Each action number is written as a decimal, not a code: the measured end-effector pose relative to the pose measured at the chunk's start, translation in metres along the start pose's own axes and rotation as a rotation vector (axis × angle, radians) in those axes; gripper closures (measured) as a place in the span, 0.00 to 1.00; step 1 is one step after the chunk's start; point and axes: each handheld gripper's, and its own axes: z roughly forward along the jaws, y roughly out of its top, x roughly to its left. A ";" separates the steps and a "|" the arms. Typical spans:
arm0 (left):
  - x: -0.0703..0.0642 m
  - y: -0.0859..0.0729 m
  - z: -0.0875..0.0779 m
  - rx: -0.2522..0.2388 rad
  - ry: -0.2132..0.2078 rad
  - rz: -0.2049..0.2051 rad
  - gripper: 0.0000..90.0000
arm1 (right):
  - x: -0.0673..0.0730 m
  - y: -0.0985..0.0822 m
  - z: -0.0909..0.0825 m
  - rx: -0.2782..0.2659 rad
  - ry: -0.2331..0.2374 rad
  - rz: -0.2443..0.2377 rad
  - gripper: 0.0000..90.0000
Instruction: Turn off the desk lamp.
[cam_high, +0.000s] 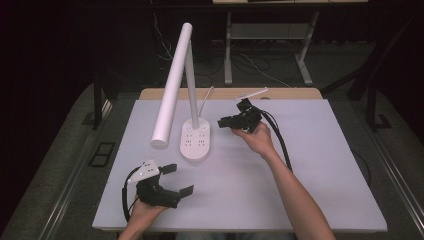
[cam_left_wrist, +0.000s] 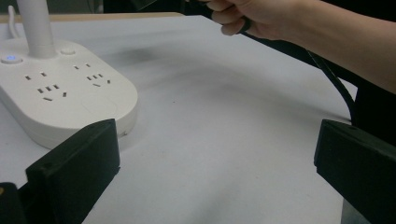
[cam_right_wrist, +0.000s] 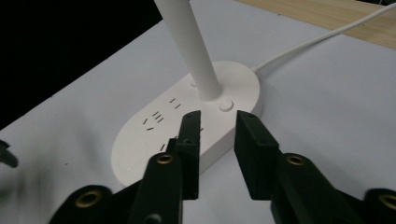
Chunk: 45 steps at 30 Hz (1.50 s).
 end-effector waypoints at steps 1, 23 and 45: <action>0.000 0.000 0.000 0.001 -0.002 0.000 0.00 | 0.000 -0.002 -0.004 -0.009 0.000 0.004 0.72; -0.004 0.000 0.005 0.006 -0.009 0.005 0.00 | 0.018 -0.050 -0.092 -0.048 -0.085 0.027 0.01; -0.005 0.000 0.005 0.010 -0.009 0.008 0.00 | 0.037 -0.136 -0.149 -0.092 -0.141 0.054 0.01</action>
